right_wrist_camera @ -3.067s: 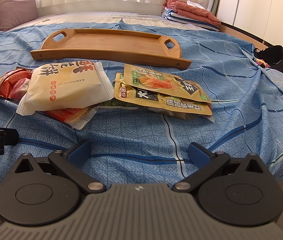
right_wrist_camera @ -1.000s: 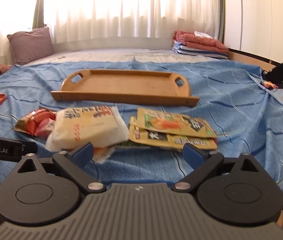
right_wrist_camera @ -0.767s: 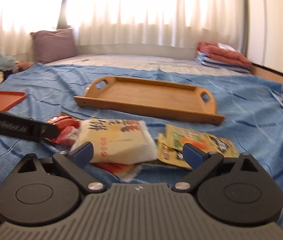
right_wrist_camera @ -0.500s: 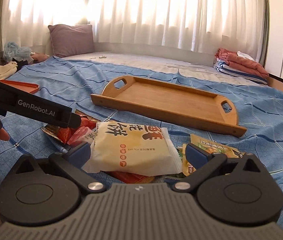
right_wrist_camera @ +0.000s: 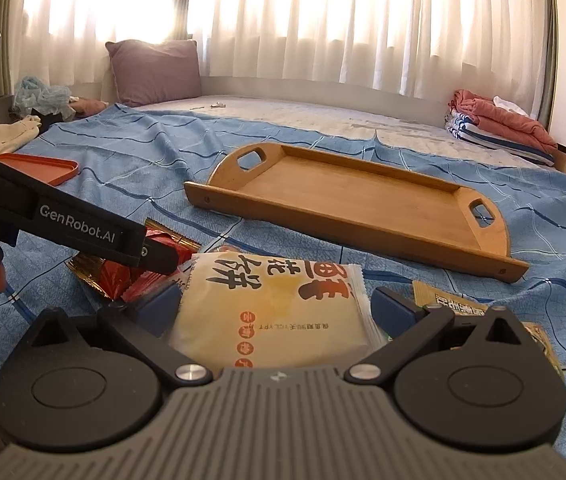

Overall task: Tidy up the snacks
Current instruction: 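Lower the left gripper onto the red cashew packet while the right gripper closes on the white flatbread bag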

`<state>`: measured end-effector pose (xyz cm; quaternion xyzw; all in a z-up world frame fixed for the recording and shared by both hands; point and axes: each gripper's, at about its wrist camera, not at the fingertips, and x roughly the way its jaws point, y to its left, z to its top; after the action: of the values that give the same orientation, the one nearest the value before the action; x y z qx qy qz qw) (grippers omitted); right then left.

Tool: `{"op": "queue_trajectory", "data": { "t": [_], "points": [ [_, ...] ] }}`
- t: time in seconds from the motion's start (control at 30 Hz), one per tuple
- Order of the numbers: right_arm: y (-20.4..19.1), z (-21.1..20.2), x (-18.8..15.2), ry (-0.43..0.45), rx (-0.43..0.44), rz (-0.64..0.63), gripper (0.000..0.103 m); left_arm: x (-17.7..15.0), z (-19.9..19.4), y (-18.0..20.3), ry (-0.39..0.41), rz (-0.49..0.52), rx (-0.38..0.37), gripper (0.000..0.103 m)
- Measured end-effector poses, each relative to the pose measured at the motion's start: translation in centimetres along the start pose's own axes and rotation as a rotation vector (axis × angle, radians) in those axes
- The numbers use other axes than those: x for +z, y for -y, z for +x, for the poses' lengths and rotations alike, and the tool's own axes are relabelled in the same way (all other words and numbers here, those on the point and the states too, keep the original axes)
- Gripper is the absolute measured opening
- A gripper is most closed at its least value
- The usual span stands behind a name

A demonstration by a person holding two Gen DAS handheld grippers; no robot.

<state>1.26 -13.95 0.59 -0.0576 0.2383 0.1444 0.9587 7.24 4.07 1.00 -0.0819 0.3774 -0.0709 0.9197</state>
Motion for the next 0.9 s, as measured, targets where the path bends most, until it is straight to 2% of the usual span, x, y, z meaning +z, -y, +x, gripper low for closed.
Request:
{"op": "queue_trajectory", "data": {
  "t": [0.17,0.2,0.23,0.27,0.4,0.63,0.9],
  "points": [
    [-0.3,0.6,-0.5,-0.02,-0.001,-0.006,0.103,-0.1,0.3,-0.5,0.004,-0.016,0.0,0.062],
    [-0.2,0.7,-0.6,-0.023,0.004,-0.001,0.103,-0.1,0.3,-0.5,0.007,-0.014,-0.001,0.059],
    [0.0,0.7,-0.6,-0.028,0.01,0.008,0.103,-0.1,0.2,-0.5,0.008,-0.014,-0.003,0.046],
    [0.2,0.8,-0.6,-0.032,0.014,0.018,0.103,-0.1,0.1,-0.5,0.01,-0.02,-0.01,0.043],
    [0.5,0.9,-0.7,-0.035,0.023,0.041,0.103,0.0,-0.6,-0.7,0.017,-0.05,-0.03,0.042],
    [0.6,0.3,-0.3,-0.039,0.032,0.076,0.103,0.4,-2.4,0.0,0.064,-0.013,-0.014,0.042],
    [-0.8,-0.7,-1.0,-0.013,-0.013,0.036,0.103,0.6,-3.5,-0.5,0.091,-0.022,0.012,0.042]
  ]
}}
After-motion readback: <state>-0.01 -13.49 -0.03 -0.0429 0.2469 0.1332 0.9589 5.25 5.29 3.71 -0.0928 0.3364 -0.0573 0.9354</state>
